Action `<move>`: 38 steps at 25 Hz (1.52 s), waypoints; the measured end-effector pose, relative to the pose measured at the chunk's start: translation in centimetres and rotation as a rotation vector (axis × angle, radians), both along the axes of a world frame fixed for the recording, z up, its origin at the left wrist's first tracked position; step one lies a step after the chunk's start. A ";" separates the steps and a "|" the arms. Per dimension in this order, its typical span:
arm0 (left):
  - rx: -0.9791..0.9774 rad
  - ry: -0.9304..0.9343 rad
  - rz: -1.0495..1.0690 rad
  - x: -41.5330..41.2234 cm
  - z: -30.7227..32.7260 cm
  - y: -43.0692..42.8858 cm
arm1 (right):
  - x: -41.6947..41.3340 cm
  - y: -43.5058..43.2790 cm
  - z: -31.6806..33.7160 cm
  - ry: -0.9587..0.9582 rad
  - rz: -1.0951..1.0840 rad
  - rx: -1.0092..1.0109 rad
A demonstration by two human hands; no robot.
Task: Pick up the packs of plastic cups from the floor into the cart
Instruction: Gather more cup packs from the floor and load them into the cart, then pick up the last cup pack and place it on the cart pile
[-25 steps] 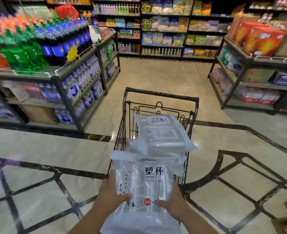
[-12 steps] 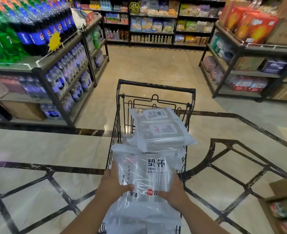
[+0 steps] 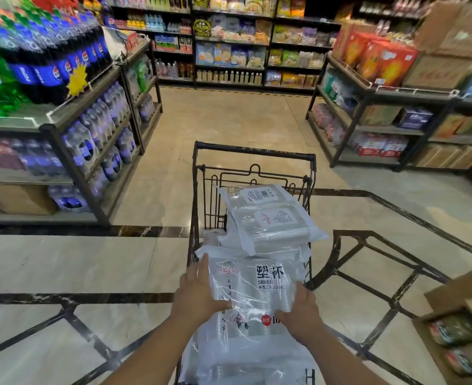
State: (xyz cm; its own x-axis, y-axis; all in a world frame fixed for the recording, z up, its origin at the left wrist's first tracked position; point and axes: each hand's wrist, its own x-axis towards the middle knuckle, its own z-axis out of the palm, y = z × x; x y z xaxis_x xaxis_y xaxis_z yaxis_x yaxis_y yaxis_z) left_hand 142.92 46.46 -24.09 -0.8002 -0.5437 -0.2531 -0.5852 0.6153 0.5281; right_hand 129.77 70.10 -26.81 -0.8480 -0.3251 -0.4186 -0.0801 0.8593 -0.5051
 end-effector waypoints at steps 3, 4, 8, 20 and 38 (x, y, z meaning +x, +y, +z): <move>-0.028 0.008 -0.082 -0.3 0.2 -0.7 | 1.2 0.4 0.7 0.003 -0.068 -0.008; -0.036 0.013 -0.113 -0.3 0.2 -0.8 | 1.7 0.7 0.9 0.007 -0.092 -0.007; -0.073 0.070 -0.260 -1.0 -0.1 -0.7 | 4.3 2.2 1.3 0.003 -0.220 0.002; -0.062 0.203 -0.710 -4.4 0.7 11.4 | 12.7 15.6 1.4 -0.040 -0.667 0.069; -0.092 -0.051 -0.970 -4.5 -2.1 51.4 | 20.8 53.6 -1.6 -0.113 -0.963 -0.006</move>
